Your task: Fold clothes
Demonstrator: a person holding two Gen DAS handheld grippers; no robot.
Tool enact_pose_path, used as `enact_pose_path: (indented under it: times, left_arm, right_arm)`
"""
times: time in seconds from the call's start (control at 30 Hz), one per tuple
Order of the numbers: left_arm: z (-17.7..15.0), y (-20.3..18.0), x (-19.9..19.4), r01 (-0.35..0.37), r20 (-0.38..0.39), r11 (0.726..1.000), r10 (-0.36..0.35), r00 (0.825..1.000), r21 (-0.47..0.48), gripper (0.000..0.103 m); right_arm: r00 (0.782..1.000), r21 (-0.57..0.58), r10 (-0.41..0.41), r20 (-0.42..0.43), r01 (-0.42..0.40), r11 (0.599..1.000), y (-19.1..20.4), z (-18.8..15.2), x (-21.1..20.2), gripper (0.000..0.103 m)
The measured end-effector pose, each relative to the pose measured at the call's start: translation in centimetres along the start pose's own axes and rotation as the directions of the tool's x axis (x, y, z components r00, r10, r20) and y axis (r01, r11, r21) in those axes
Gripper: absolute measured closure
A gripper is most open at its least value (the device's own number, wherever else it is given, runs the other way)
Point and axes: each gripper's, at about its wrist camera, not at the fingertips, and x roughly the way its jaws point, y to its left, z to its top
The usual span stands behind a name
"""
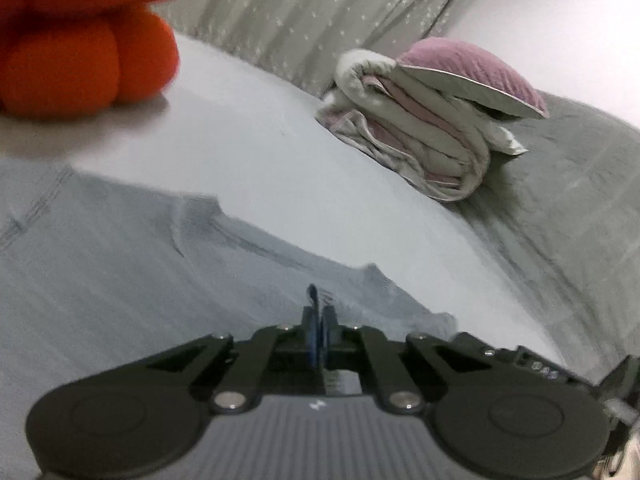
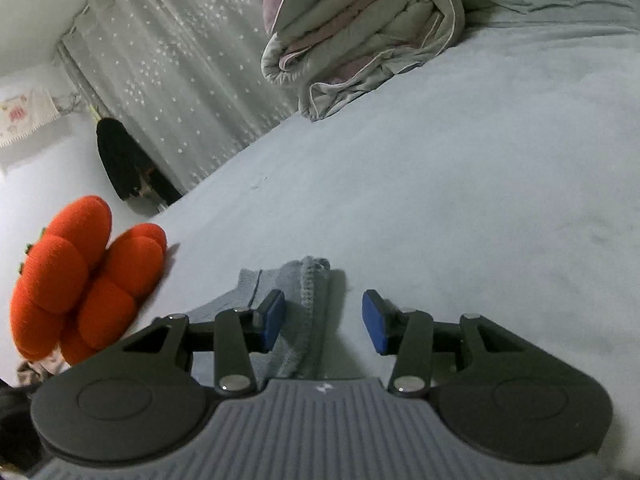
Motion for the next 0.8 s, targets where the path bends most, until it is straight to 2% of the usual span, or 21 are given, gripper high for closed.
enact_pose_path:
  times: [0.2, 0.23, 0.27, 0.3, 0.4, 0.47, 0.57, 0.6, 0.63, 0.7, 0.8]
  left_arm:
    - [0.0, 1.1, 1.3, -0.041, -0.056, 0.999, 0.042, 0.998, 0.017, 0.100]
    - [0.0, 1.1, 1.5, -0.043, -0.058, 0.999, 0.044, 0.997, 0.020, 0.100]
    - [0.0, 1.1, 1.4, -0.042, -0.053, 0.999, 0.043, 0.998, 0.022, 0.100]
    - [0.0, 1.0, 1.3, -0.039, -0.043, 0.999, 0.040, 0.998, 0.026, 0.100]
    - [0.1, 0.8, 1.2, -0.017, -0.016, 0.999, 0.017, 1.000, 0.041, 0.100]
    - [0.0, 0.6, 1.7, -0.043, -0.022, 0.996, 0.044, 0.999, 0.076, 0.100]
    - [0.0, 0.9, 1.9, -0.056, -0.030, 0.996, 0.058, 0.998, 0.075, 0.096]
    - [0.2, 1.0, 1.7, -0.055, -0.026, 0.996, 0.057, 0.998, 0.071, 0.090]
    - [0.3, 1.0, 1.4, -0.059, -0.014, 0.996, 0.060, 0.998, 0.069, 0.077]
    - [0.7, 0.9, 0.7, -0.074, 0.025, 0.995, 0.072, 0.997, 0.069, 0.060]
    - [1.3, 0.6, -0.4, -0.036, 0.074, 0.997, 0.031, 0.997, 0.072, 0.060]
  right_arm:
    - [1.000, -0.063, -0.019, 0.001, 0.019, 0.998, 1.0, 0.0, 1.8, 0.055]
    - [1.000, -0.078, -0.020, -0.002, 0.020, 0.997, 1.2, 0.0, 2.2, 0.060]
    - [1.000, -0.090, -0.021, -0.006, 0.020, 0.996, 1.3, 0.0, 2.5, 0.080]
    - [1.000, -0.090, -0.018, -0.011, 0.017, 0.996, 1.3, 0.0, 2.8, 0.096]
    - [0.999, -0.090, -0.033, 0.037, 0.036, 0.995, 1.4, 0.2, 2.2, 0.094]
    - [0.997, -0.119, -0.041, 0.070, 0.049, 0.992, 1.8, 0.2, 1.9, 0.094]
    - [0.997, -0.124, -0.067, 0.026, 0.070, 0.990, 1.7, -0.1, 2.8, 0.093]
    - [0.997, -0.124, -0.073, 0.015, 0.075, 0.989, 1.6, -0.2, 3.1, 0.092]
    - [0.998, -0.115, -0.067, 0.021, 0.069, 0.991, 1.5, -0.1, 2.9, 0.087]
    - [0.998, -0.114, -0.059, 0.032, 0.062, 0.992, 1.5, 0.0, 2.5, 0.084]
    - [0.997, -0.147, -0.055, 0.052, 0.062, 0.987, 2.3, 0.2, 1.9, 0.080]
